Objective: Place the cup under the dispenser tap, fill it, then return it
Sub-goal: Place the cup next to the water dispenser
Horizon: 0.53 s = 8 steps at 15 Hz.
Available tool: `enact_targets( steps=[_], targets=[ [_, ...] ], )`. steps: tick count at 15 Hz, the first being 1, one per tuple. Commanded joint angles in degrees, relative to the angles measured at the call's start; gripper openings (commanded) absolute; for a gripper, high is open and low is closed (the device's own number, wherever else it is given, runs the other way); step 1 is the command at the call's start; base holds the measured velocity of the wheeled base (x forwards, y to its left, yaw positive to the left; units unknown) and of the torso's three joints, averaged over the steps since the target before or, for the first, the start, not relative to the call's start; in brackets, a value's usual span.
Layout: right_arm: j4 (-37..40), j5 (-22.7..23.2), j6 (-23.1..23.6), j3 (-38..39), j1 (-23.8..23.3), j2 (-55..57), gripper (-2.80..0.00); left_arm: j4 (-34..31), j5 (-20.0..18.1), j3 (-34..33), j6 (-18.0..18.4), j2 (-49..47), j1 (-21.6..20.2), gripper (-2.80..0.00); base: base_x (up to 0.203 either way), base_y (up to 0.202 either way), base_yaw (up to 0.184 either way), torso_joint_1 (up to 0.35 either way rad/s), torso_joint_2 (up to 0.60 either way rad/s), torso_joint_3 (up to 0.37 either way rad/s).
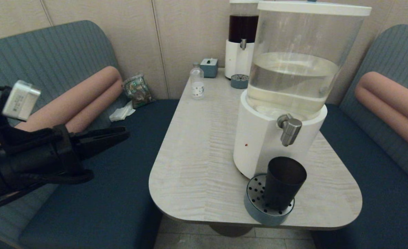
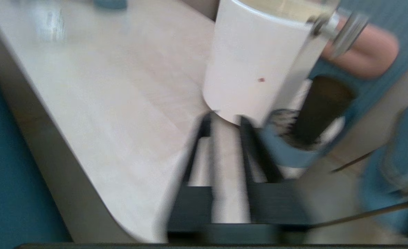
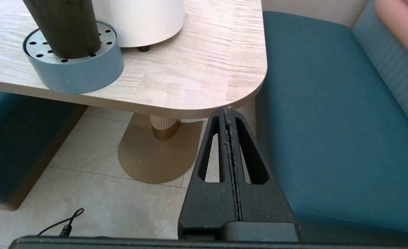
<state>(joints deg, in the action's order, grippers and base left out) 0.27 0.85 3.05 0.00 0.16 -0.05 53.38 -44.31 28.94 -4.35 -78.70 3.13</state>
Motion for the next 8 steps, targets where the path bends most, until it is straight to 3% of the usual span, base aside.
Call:
enact_targets(
  steps=[1, 5, 8],
  targets=[
    [0.0, 0.0, 0.1, 0.0, 0.0, 0.0, -2.80, 19.6, -1.1, -3.9, 3.6, -11.8, 2.1, 0.00, 0.000, 0.000, 0.000, 0.000, 0.00, 0.000],
    [0.0, 0.0, 0.1, 0.1, 0.0, 0.0, -2.80, 25.6, -1.4, -5.4, 10.8, -18.4, 7.6, 0.00, 0.000, 0.000, 0.000, 0.000, 0.00, 0.000],
    [0.0, 0.0, 0.1, 0.0, 0.0, 0.0, -2.80, 25.1, -1.2, -5.8, 12.1, -18.7, 13.4, 0.00, 0.000, 0.000, 0.000, 0.000, 0.00, 0.000]
  ],
)
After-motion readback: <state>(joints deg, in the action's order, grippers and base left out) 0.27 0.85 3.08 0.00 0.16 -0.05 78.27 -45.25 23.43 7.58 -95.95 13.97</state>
